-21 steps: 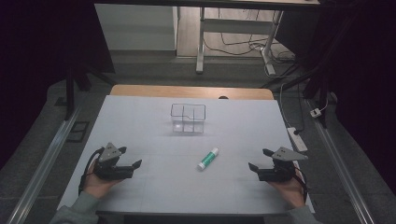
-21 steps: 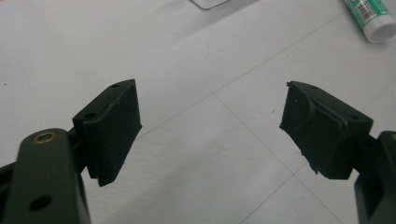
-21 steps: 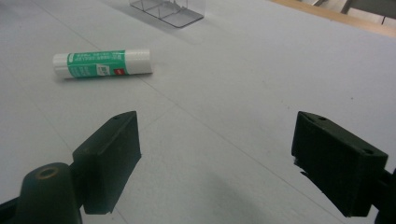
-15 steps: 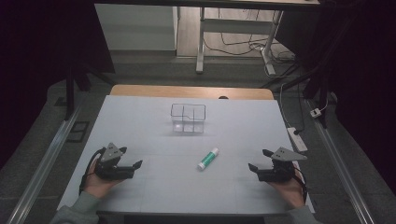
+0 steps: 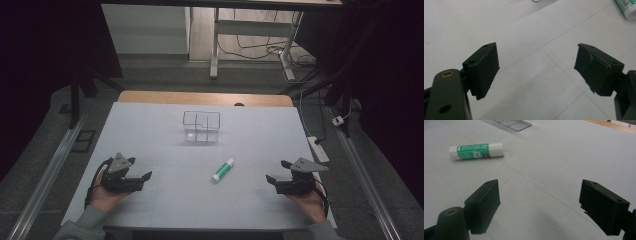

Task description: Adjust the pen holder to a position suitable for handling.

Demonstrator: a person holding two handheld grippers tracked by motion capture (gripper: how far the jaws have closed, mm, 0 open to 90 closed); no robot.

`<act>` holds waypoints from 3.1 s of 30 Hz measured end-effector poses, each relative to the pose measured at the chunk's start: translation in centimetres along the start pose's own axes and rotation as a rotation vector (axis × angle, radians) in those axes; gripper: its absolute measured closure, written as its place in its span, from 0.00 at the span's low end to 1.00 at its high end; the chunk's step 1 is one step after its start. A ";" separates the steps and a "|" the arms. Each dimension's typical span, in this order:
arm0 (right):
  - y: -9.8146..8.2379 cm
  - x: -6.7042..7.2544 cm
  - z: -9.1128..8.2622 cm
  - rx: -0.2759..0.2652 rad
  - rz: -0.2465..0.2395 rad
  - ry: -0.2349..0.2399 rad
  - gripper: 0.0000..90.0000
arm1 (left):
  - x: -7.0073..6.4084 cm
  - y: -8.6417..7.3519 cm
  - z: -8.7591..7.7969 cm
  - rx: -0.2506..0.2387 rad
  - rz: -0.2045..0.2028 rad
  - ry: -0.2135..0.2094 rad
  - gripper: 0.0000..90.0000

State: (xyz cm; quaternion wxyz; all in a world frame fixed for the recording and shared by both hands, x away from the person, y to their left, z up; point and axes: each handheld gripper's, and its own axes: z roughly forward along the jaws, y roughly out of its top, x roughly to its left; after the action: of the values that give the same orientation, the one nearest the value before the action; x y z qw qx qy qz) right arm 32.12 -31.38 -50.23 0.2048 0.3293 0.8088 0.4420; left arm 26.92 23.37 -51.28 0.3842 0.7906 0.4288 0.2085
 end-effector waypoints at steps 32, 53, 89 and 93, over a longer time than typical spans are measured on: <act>-0.1 -0.1 0.5 -0.012 0.036 0.032 0.22 | 1.1 3.7 3.0 0.015 -0.003 -0.004 0.30; -0.2 0.0 0.7 0.007 0.017 0.031 0.22 | 3.2 8.1 7.6 0.035 -0.050 -0.011 0.37; -0.3 0.3 1.1 0.036 0.009 0.026 0.23 | 4.4 12.2 13.6 0.098 -0.040 -0.007 0.92; -0.3 0.2 1.1 0.038 0.014 0.026 0.23 | 4.4 12.5 14.4 0.106 -0.046 -0.024 0.99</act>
State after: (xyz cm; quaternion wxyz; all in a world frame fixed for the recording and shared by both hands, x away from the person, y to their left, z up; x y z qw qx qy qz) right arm 32.57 -30.68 -51.08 0.1850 0.3330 0.8173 0.4324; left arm 45.28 16.68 -50.35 0.3514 0.8023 0.4526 0.1671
